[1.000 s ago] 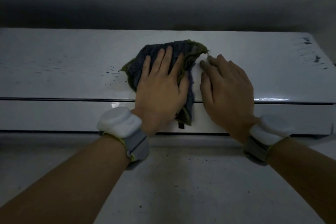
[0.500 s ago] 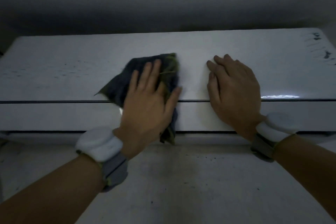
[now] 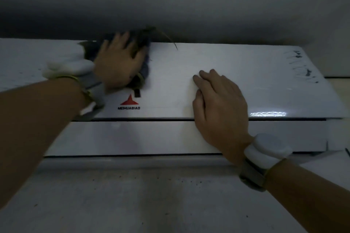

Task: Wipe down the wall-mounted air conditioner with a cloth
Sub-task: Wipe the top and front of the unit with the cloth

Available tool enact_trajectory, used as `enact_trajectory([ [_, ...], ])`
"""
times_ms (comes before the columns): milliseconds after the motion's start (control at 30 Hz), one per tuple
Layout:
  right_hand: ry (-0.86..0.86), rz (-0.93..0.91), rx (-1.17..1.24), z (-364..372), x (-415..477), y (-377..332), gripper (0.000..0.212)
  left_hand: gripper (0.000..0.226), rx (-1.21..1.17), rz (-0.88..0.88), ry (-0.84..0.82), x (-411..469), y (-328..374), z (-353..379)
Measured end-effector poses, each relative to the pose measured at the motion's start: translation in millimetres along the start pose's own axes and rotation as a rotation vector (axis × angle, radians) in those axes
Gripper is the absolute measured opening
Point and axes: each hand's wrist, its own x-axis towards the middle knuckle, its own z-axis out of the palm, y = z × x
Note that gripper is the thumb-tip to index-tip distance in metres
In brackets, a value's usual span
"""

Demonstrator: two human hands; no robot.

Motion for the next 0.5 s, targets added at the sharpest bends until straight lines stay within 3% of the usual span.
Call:
enact_trajectory([
  [100,-0.004,-0.004,-0.021,1.3,-0.3,-1.1,0.041,0.072,0.137,-0.019,-0.093,-16.1,-35.0,-3.2],
  [200,-0.014,0.003,-0.036,1.8,0.5,-2.0,0.04,0.079,0.124,-0.098,-0.139,-29.8,-29.6,-6.4],
  [333,-0.02,0.002,-0.067,-0.1,1.3,-4.1,0.039,0.077,0.121,0.0,-0.096,-42.2,18.6,0.5],
  [400,-0.038,0.003,-0.074,-1.0,1.5,-5.7,0.039,0.082,0.006,0.003,-0.084,-40.9,56.1,0.6],
  [500,-0.041,0.023,-0.07,-2.8,2.7,-5.2,0.033,0.07,-0.157,0.046,-0.071,-35.1,108.3,6.4],
])
